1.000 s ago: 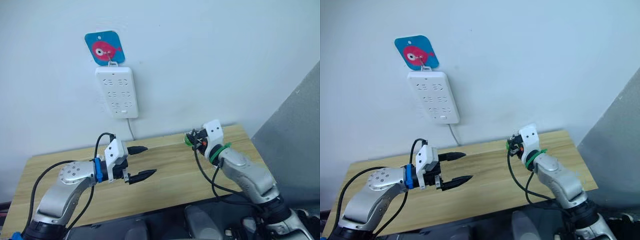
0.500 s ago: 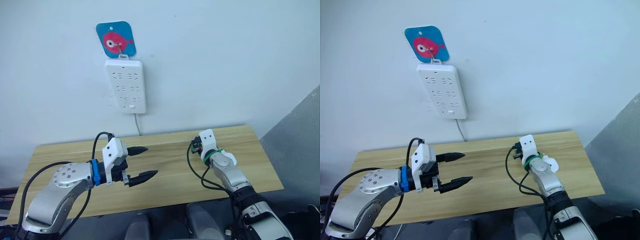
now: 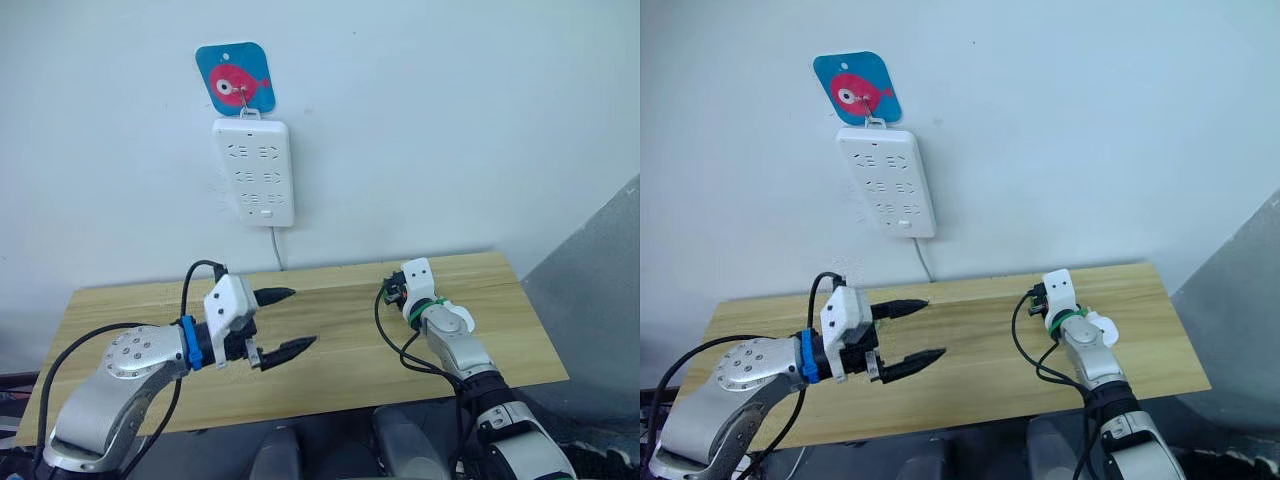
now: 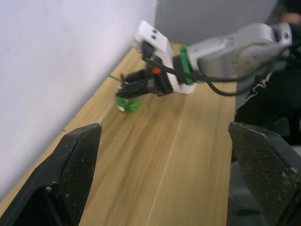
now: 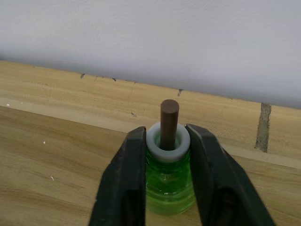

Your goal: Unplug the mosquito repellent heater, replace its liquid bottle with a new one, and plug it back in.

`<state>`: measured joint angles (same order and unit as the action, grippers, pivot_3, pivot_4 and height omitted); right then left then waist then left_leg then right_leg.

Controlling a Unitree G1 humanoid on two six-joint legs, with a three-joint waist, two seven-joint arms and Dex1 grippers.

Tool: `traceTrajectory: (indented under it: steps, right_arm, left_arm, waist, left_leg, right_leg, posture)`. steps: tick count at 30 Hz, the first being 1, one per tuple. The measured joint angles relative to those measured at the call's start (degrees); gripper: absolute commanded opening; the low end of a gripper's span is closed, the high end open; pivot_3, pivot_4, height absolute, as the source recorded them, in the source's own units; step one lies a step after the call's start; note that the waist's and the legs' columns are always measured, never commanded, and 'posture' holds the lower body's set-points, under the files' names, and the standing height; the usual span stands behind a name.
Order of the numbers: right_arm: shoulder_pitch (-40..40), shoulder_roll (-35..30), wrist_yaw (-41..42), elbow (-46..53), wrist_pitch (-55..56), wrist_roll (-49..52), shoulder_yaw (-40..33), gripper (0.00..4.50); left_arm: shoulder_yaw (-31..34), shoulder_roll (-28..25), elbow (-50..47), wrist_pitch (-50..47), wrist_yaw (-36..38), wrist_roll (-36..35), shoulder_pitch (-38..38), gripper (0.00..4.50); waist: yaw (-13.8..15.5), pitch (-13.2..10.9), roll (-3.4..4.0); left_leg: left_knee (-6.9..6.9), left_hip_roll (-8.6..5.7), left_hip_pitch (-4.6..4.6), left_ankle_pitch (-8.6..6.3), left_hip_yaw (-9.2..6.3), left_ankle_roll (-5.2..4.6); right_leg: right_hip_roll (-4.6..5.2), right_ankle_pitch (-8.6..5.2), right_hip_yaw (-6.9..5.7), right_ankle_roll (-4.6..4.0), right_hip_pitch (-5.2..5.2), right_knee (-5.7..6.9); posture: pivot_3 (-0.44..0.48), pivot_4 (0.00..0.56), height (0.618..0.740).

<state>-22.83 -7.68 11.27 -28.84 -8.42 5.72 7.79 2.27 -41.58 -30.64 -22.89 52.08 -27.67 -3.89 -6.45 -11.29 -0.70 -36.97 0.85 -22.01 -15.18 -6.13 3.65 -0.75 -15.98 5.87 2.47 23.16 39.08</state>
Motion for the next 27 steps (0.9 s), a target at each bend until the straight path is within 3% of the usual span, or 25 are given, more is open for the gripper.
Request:
traceTrajectory:
  steps: [6,15,21,27]
  right_arm:
    - [2.4,0.4,-0.2,2.7,-0.9,-0.2,-0.5,4.48]
    - [11.0,-3.1,2.2,27.0,-3.6,0.1,-2.0,4.48]
    - [12.9,-11.4,12.7,44.6,-9.1,2.2,0.8,4.48]
    - [10.3,-20.7,26.2,55.7,-15.1,7.3,4.9,4.48]
  left_arm:
    - [-0.3,0.0,0.1,-0.7,0.0,0.1,0.2,4.50]
    - [0.5,2.0,0.9,-2.9,-4.4,-0.4,0.1,4.50]
    - [3.7,2.0,2.2,-1.2,-7.2,2.8,-6.0,4.50]
    - [8.9,2.6,7.6,5.2,-10.2,8.4,-13.0,4.50]
  waist:
    - [0.0,0.0,0.00]
    - [0.0,0.2,-0.03]
    - [-0.1,0.2,-0.04]
    - [0.0,0.2,-0.06]
  left_leg:
    - [0.00,0.00,0.00,0.00,0.01,0.00]
    - [-0.01,0.00,-0.02,0.00,-0.02,0.01]
    - [-0.02,0.02,0.00,0.00,-0.02,0.01]
    - [-0.04,0.01,0.00,0.00,0.01,0.01]
  right_leg:
    - [0.00,0.00,0.01,0.00,0.00,0.00]
    - [0.02,0.00,-0.01,0.01,0.01,0.00]
    - [0.03,-0.01,-0.03,0.02,0.01,0.00]
    - [0.04,-0.13,-0.02,0.21,-0.01,-0.04]
  posture:
    - [-0.070,0.160,0.734]
    - [-0.092,0.132,0.734]
    - [-0.095,0.148,0.734]
    - [-0.076,0.166,0.734]
